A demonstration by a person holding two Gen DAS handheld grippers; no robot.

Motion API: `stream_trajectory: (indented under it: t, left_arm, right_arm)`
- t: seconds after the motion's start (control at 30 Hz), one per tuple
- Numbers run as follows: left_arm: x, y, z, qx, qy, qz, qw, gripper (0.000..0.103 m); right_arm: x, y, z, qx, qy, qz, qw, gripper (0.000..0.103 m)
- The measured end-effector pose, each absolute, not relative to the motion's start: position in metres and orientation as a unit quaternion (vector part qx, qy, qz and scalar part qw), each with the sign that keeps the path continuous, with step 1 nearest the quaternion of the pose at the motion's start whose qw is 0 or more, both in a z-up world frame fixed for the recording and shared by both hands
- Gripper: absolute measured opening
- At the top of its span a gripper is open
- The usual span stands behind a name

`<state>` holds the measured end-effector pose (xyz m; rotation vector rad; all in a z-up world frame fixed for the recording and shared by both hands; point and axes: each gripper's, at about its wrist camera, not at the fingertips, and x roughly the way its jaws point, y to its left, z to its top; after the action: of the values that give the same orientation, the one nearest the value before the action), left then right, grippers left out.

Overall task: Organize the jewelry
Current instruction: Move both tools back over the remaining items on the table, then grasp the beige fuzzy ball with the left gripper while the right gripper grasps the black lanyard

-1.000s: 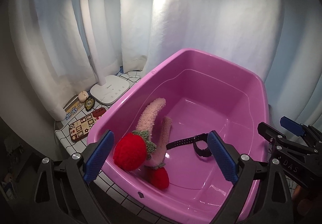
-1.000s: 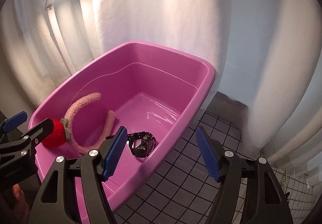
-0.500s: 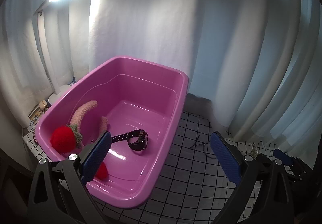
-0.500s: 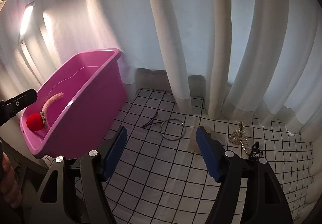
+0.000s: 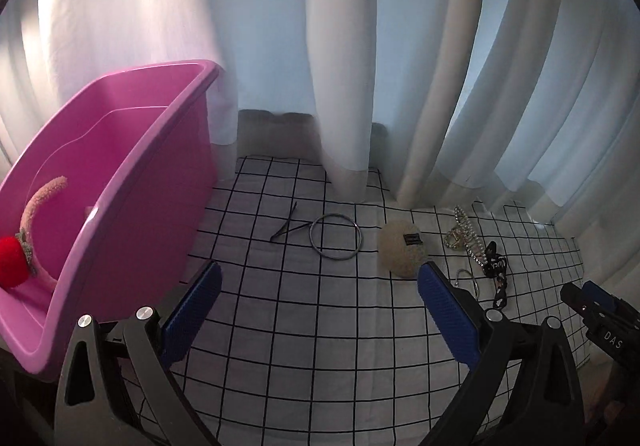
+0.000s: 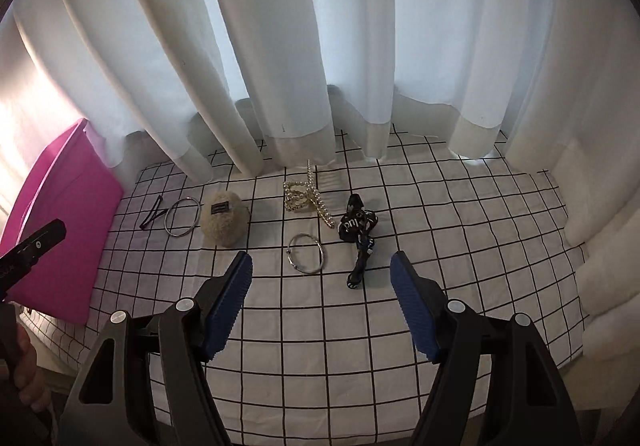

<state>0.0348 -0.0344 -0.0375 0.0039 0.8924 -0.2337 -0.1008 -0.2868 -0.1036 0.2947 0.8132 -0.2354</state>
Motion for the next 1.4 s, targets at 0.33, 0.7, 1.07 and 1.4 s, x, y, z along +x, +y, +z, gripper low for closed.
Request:
stream_trajectory:
  t: [0.33,0.7,1.07,1.4]
  left_arm:
    - [0.060,-0.099,-0.106,0.035,0.453,-0.130,0.881,0.096]
    - [0.081,-0.132,-0.157,0.047,0.470,-0.128,0.872,0.096]
    - [0.096,-0.156,-0.171,0.056,0.470,-0.126,0.872,0.096]
    - [0.102,-0.173,-0.180,0.071,0.471,-0.124,0.870,0.096]
  right_arm:
    - [-0.068,-0.324,-0.166,0.159,0.413,-0.107,0.891,0.068]
    - [-0.019,-0.343,-0.217,0.152,0.429,-0.102,0.884,0.068]
    - [-0.002,-0.344,-0.232,0.133,0.436,-0.103,0.884,0.068]
    - [0.011,-0.342,-0.241,0.105,0.440,-0.115,0.884,0.068]
